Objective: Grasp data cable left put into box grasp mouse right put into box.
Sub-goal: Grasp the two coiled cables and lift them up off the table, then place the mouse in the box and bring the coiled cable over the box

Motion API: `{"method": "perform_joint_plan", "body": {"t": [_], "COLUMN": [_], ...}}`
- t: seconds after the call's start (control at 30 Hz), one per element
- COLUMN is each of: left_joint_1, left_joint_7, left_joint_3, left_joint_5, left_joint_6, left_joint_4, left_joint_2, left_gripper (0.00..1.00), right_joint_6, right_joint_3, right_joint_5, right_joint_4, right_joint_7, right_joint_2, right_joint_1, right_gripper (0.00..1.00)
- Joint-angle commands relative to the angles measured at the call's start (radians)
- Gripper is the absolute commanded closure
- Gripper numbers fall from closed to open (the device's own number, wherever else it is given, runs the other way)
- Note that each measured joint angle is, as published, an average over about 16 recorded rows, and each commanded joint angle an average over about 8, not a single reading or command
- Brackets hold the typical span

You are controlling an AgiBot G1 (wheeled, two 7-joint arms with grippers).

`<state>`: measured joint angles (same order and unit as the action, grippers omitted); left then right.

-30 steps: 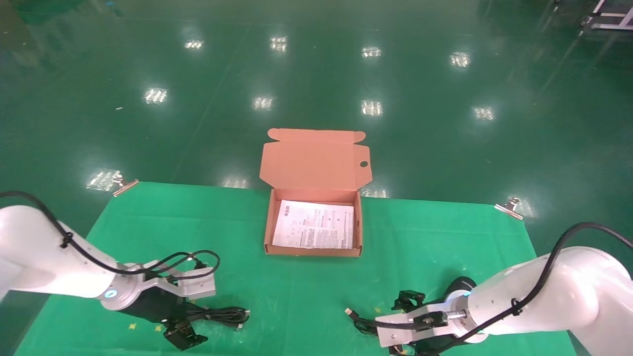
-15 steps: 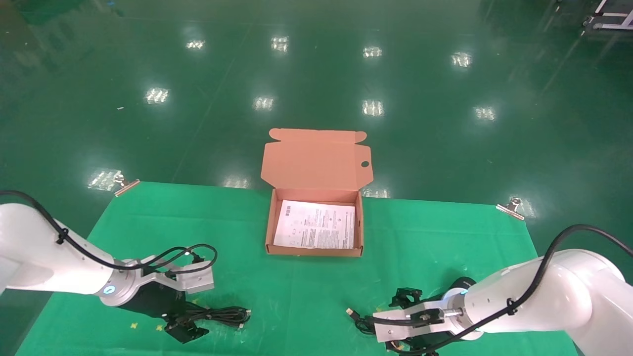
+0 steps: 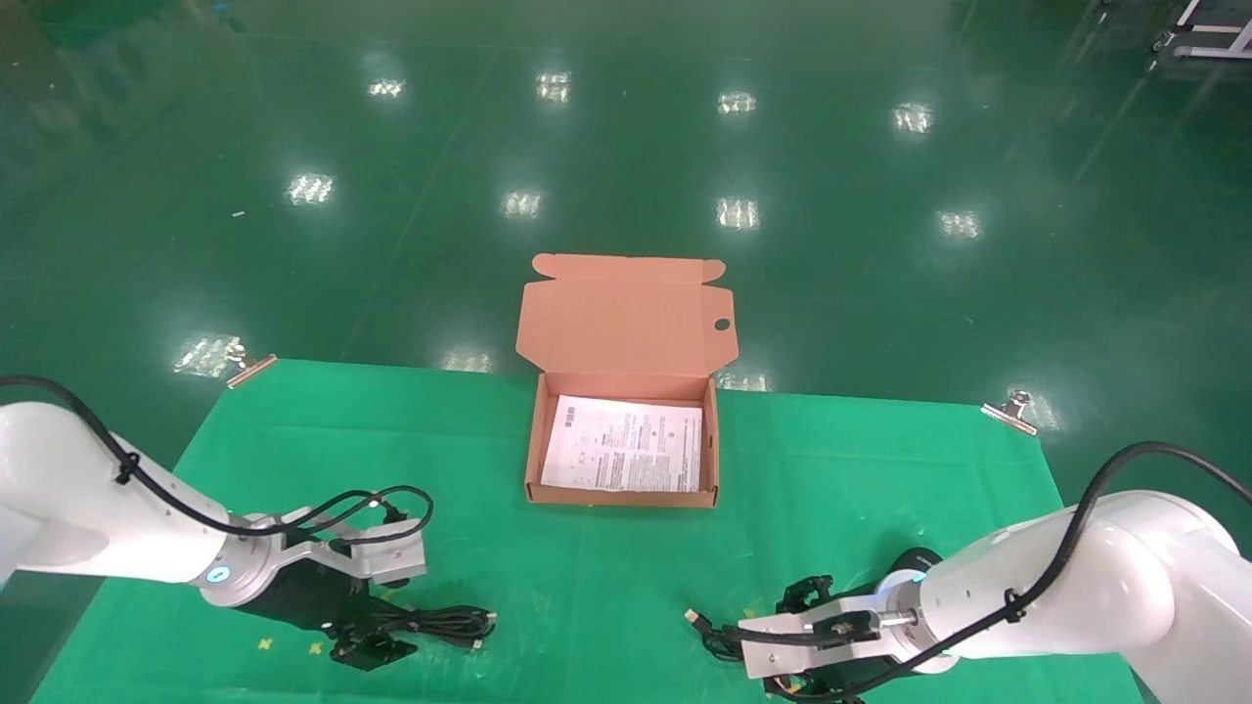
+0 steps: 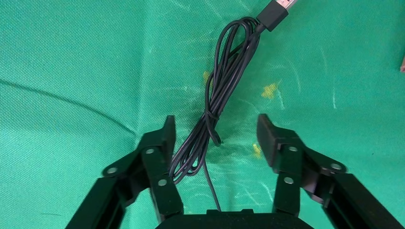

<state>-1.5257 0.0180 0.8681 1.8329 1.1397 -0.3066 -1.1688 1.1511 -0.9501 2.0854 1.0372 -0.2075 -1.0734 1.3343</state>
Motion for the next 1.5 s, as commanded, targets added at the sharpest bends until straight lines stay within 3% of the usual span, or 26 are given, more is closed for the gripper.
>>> {"method": "perform_joint_plan", "body": {"t": [0.03, 1.0, 1.33, 1.5], "left_joint_1": [0.000, -0.002, -0.102, -0.149], "left_joint_7": [0.000, 0.000, 0.012, 0.059], "left_joint_3": [0.000, 0.003, -0.010, -0.023], "left_joint_5": [0.001, 0.005, 0.027, 0.056], "left_joint_6": [0.000, 0.002, -0.054, -0.138], "left_joint_4": [-0.002, -0.010, -0.137, -0.278], "left_joint_2": [0.000, 0.003, 0.078, 0.102], "left_gripper": [1.00, 1.00, 1.00, 1.00], "right_joint_6": [0.001, 0.005, -0.013, -0.069], "right_joint_3": [0.000, 0.008, 0.146, 0.202], "right_joint_5": [0.000, -0.009, -0.079, -0.066], "right_joint_4": [0.001, 0.008, 0.146, 0.197], "right_joint_7": [0.000, -0.008, -0.131, -0.177], "right_joint_2": [0.000, 0.011, 0.153, 0.153], "right_joint_1": [0.000, 0.010, 0.145, 0.238], "right_gripper": [1.00, 1.00, 1.00, 1.00]}}
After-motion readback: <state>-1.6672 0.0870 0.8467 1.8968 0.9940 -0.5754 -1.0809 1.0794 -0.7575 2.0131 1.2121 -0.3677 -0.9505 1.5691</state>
